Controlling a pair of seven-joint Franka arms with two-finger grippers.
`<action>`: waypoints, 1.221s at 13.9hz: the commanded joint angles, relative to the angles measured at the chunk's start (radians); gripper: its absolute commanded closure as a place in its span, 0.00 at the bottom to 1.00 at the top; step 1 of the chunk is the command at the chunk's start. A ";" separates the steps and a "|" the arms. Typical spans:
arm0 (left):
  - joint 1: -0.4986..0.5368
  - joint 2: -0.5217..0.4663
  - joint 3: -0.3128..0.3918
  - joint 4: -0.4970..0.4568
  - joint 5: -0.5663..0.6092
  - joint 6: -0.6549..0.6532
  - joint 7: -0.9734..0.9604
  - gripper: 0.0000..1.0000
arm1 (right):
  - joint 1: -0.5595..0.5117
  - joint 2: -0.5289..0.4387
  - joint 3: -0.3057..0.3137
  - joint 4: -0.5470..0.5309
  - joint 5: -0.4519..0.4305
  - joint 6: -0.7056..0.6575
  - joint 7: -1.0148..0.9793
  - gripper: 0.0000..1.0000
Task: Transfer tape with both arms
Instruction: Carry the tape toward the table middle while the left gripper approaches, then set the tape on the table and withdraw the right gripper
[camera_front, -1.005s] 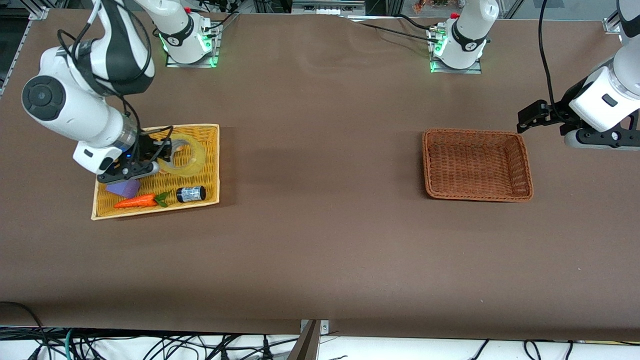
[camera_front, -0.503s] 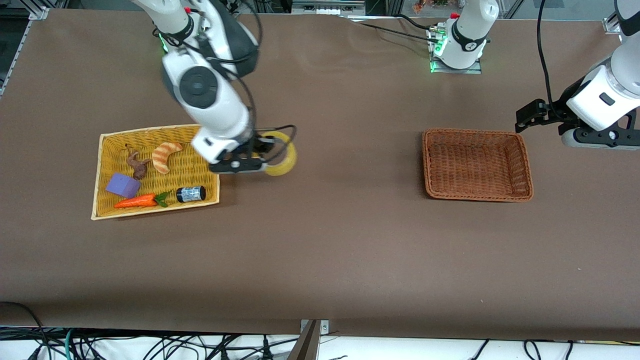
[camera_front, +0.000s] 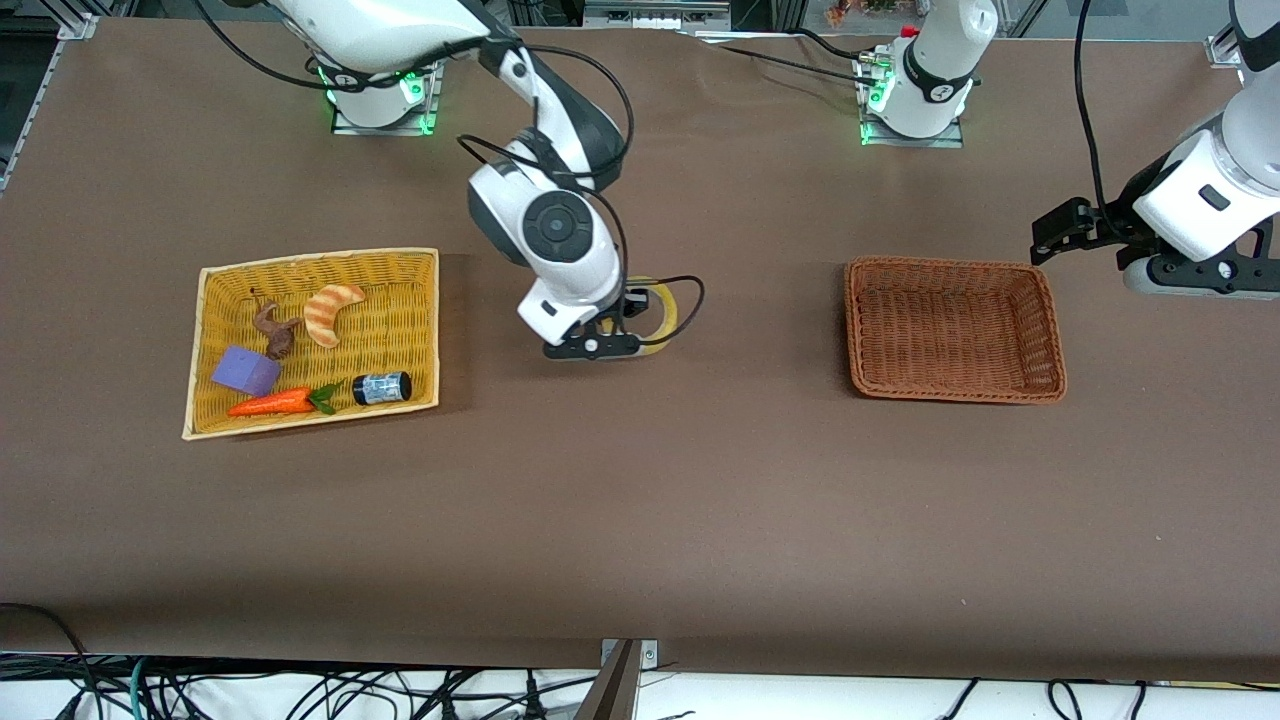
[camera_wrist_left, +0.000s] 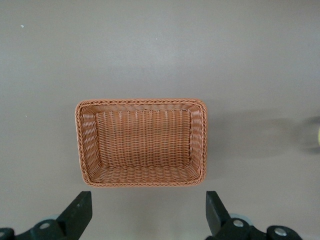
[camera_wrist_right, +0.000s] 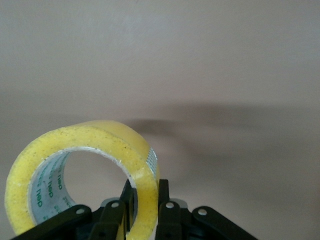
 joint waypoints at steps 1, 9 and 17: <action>0.004 0.008 0.008 0.021 -0.008 -0.020 0.007 0.00 | 0.028 0.066 -0.004 0.049 -0.021 0.041 0.016 1.00; 0.018 -0.012 0.005 -0.115 -0.016 0.037 0.007 0.00 | 0.045 0.140 -0.005 0.049 -0.024 0.108 0.014 1.00; 0.006 0.003 -0.081 -0.198 -0.024 0.052 -0.028 0.00 | 0.039 0.126 -0.009 0.050 -0.042 0.122 -0.001 0.00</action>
